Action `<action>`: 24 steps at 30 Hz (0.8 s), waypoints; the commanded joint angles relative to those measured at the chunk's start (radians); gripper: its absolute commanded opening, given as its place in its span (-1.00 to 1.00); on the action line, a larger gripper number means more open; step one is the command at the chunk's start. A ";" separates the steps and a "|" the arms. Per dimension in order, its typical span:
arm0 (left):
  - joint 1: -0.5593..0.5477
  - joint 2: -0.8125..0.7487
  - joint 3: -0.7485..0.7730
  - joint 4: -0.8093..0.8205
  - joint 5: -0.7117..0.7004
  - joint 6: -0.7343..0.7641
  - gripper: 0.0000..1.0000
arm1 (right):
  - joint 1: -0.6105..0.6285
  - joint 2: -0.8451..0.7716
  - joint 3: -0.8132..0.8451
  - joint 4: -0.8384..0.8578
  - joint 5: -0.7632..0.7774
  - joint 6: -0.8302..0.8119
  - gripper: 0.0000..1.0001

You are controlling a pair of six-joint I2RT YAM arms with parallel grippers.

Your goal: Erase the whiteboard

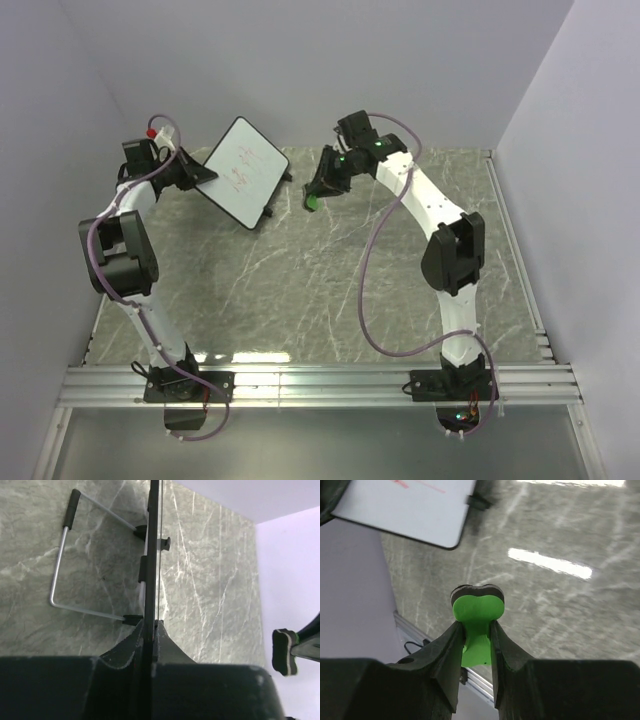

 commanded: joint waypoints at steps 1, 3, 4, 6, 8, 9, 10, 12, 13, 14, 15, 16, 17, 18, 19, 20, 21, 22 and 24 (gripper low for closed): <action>-0.006 -0.001 0.018 -0.095 -0.117 0.077 -0.99 | 0.051 0.047 0.094 0.082 -0.060 -0.004 -1.00; -0.028 -0.024 -0.011 -0.126 -0.136 0.110 -0.99 | 0.083 0.082 0.131 0.128 -0.074 0.006 -1.00; -0.035 -0.033 -0.025 -0.129 -0.143 0.116 -0.99 | 0.092 0.094 0.142 0.142 -0.080 0.014 -1.00; -0.049 -0.062 -0.079 -0.130 -0.168 0.120 -0.99 | 0.117 0.130 0.159 0.177 -0.095 0.040 -1.00; -0.049 -0.097 -0.129 -0.107 -0.156 0.111 -0.99 | 0.129 0.147 0.179 0.197 -0.095 0.058 -1.00; -0.051 -0.108 -0.171 -0.101 -0.151 0.116 -0.99 | 0.134 0.156 0.184 0.220 -0.091 0.060 -1.00; -0.052 -0.123 -0.188 -0.104 -0.147 0.120 -0.99 | 0.143 0.159 0.182 0.234 -0.086 0.063 -1.00; -0.058 -0.137 -0.231 -0.127 -0.154 0.148 -0.99 | 0.148 0.173 0.182 0.270 -0.063 0.062 -1.00; -0.060 -0.162 -0.254 -0.120 -0.154 0.146 -0.99 | 0.154 0.179 0.187 0.277 -0.048 0.058 -1.00; -0.064 -0.177 -0.296 -0.106 -0.139 0.133 -0.99 | 0.157 0.185 0.193 0.278 -0.025 0.057 -1.00; -0.069 -0.188 -0.311 -0.103 -0.143 0.130 -0.99 | 0.161 0.199 0.193 0.283 0.018 0.057 -1.00; -0.086 -0.205 -0.323 -0.116 -0.148 0.128 -0.99 | 0.169 0.203 0.185 0.295 0.036 0.063 -1.00; -0.093 -0.211 -0.332 -0.126 -0.154 0.134 -0.99 | 0.174 0.208 0.179 0.318 0.056 0.068 -1.00; -0.101 -0.220 -0.356 -0.132 -0.169 0.131 -0.99 | 0.178 0.219 0.164 0.336 0.093 0.072 -1.00; -0.106 -0.245 -0.373 -0.117 -0.162 0.110 -0.99 | 0.187 0.228 0.161 0.356 0.100 0.087 -1.00; -0.106 -0.262 -0.406 -0.107 -0.162 0.097 -0.99 | 0.189 0.239 0.165 0.378 0.106 0.098 -1.00; -0.104 -0.283 -0.418 -0.098 -0.174 0.087 -0.99 | 0.192 0.271 0.191 0.380 0.110 0.110 -1.00; -0.104 -0.321 -0.427 -0.081 -0.173 0.074 -0.99 | 0.195 0.286 0.210 0.378 0.106 0.130 -1.00; -0.104 -0.352 -0.417 -0.087 -0.183 0.053 -0.99 | 0.203 0.311 0.248 0.369 0.101 0.143 -1.00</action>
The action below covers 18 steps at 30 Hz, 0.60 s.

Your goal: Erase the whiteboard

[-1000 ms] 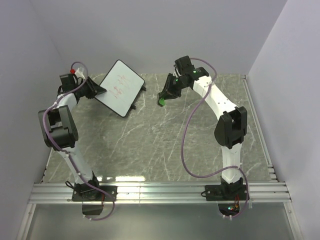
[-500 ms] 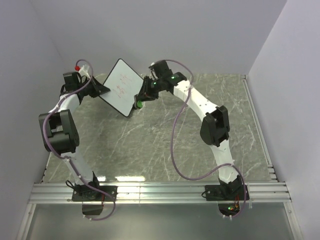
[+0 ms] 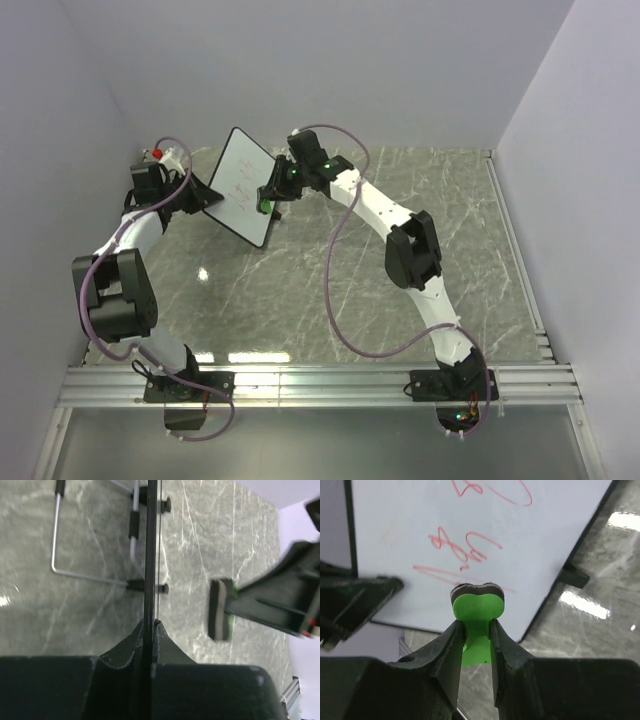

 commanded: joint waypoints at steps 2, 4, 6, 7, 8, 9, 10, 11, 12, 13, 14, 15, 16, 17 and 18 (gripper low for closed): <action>-0.026 -0.068 -0.024 -0.152 -0.039 -0.023 -0.99 | 0.029 0.022 0.064 0.062 0.035 0.037 -1.00; -0.021 -0.102 -0.017 -0.126 -0.053 -0.063 -0.99 | 0.029 0.001 0.047 0.060 0.040 0.028 -1.00; -0.012 -0.114 -0.006 -0.087 -0.034 -0.103 -0.99 | 0.027 -0.036 0.047 0.034 0.050 0.006 -1.00; -0.010 -0.114 0.008 -0.078 -0.025 -0.111 -0.99 | 0.027 -0.049 0.047 0.014 0.052 0.000 -1.00; -0.012 -0.117 0.017 -0.077 -0.022 -0.117 -0.99 | 0.026 -0.076 0.047 0.004 0.054 -0.006 -1.00; -0.010 -0.125 0.022 -0.070 -0.020 -0.124 -0.99 | 0.027 -0.093 0.043 -0.007 0.058 -0.023 -1.00; -0.010 -0.131 0.023 -0.064 -0.014 -0.137 -0.99 | 0.027 -0.108 0.035 -0.018 0.063 -0.031 -1.00; -0.010 -0.136 0.022 -0.058 -0.002 -0.141 -0.99 | 0.027 -0.146 0.011 -0.020 0.072 -0.037 -1.00; -0.009 -0.145 0.019 -0.048 0.009 -0.143 -0.99 | 0.026 -0.162 -0.003 -0.023 0.077 -0.046 -1.00; -0.010 -0.149 0.006 -0.041 0.027 -0.153 -0.99 | 0.026 -0.176 -0.012 -0.026 0.080 -0.049 -1.00; -0.010 -0.157 -0.001 -0.037 0.038 -0.157 -0.99 | 0.026 -0.191 -0.017 -0.029 0.078 -0.052 -1.00; -0.012 -0.184 -0.013 -0.032 0.032 -0.157 -0.99 | 0.027 -0.193 -0.012 -0.035 0.075 -0.054 -1.00; -0.012 -0.198 -0.027 -0.028 0.039 -0.157 -0.99 | 0.030 -0.191 -0.009 -0.049 0.075 -0.052 -1.00; -0.010 -0.212 -0.044 -0.034 0.030 -0.152 -0.99 | 0.032 -0.185 0.003 -0.058 0.077 -0.054 -1.00; -0.012 -0.238 -0.049 -0.055 0.035 -0.140 -0.99 | 0.037 -0.181 0.012 -0.067 0.077 -0.057 -1.00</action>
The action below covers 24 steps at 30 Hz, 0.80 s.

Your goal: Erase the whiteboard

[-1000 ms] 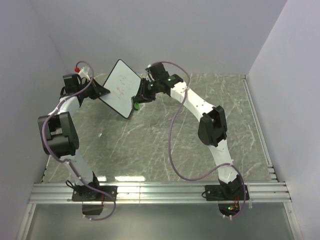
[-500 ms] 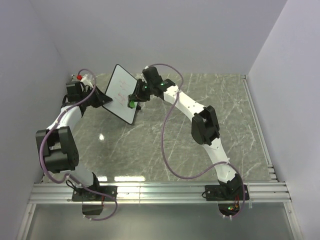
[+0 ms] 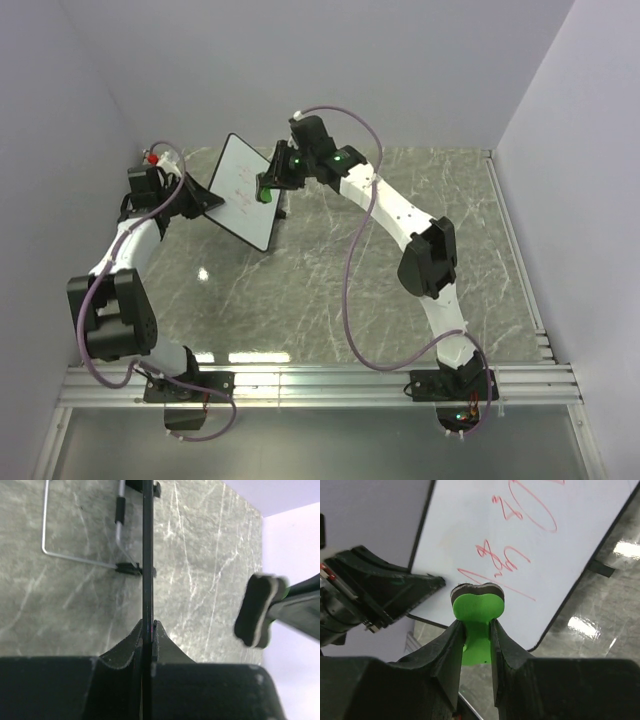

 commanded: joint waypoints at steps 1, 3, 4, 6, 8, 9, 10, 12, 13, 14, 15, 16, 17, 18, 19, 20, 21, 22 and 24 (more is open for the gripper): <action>0.000 -0.122 -0.014 0.030 0.074 -0.017 -0.99 | 0.015 -0.044 0.035 -0.043 0.014 -0.029 -1.00; 0.001 -0.176 -0.034 0.010 0.073 -0.011 -0.99 | 0.023 -0.037 0.042 -0.056 0.017 -0.042 -1.00; 0.004 -0.196 -0.048 0.022 0.077 -0.018 -0.99 | 0.028 -0.039 0.039 -0.062 0.019 -0.047 -1.00; 0.004 -0.250 -0.069 0.020 0.062 -0.018 -0.99 | 0.038 -0.050 0.016 -0.060 0.022 -0.050 -1.00; 0.006 -0.253 -0.059 -0.005 0.070 -0.003 -0.99 | 0.047 -0.048 0.012 -0.065 0.020 -0.055 -1.00; 0.004 -0.248 -0.054 -0.006 0.080 0.003 -0.99 | 0.051 -0.045 0.016 -0.073 0.022 -0.058 -1.00; 0.006 -0.251 -0.069 0.006 0.105 -0.012 -0.99 | 0.055 -0.042 0.024 -0.088 0.021 -0.061 -1.00; 0.004 -0.265 -0.095 0.077 0.134 -0.061 -0.99 | 0.077 -0.033 0.047 -0.105 0.025 -0.075 -1.00; 0.004 -0.267 -0.118 0.094 0.166 -0.075 -0.99 | 0.084 -0.036 0.050 -0.114 0.030 -0.078 -1.00; 0.001 -0.265 -0.126 0.129 0.178 -0.083 -0.99 | 0.090 -0.037 0.039 -0.114 0.030 -0.078 -1.00; -0.007 -0.261 -0.129 0.132 0.186 -0.086 -0.99 | 0.103 -0.040 0.030 -0.110 0.028 -0.075 -1.00; -0.011 -0.262 -0.134 0.137 0.198 -0.089 -0.99 | 0.110 -0.045 0.018 -0.097 0.028 -0.070 -1.00; -0.017 -0.262 -0.137 0.146 0.220 -0.097 -0.99 | 0.115 -0.044 -0.002 -0.093 0.030 -0.065 -1.00; -0.029 -0.268 -0.140 0.167 0.231 -0.106 -0.99 | 0.123 -0.041 -0.002 -0.091 0.034 -0.059 -1.00; -0.045 -0.273 -0.149 0.192 0.249 -0.133 -0.99 | 0.138 -0.018 0.031 -0.105 0.062 -0.061 -1.00; -0.045 -0.273 -0.149 0.192 0.252 -0.146 -0.99 | 0.147 0.001 0.067 -0.122 0.062 -0.061 -1.00; -0.069 -0.277 -0.145 0.188 0.248 -0.155 -0.99 | 0.158 0.024 0.111 -0.145 0.100 -0.071 -1.00; -0.080 -0.279 -0.143 0.194 0.246 -0.163 -0.99 | 0.172 0.074 0.161 -0.195 0.115 -0.076 -1.00; -0.106 -0.284 -0.137 0.197 0.252 -0.179 -0.99 | 0.176 0.111 0.265 -0.226 0.134 -0.064 -1.00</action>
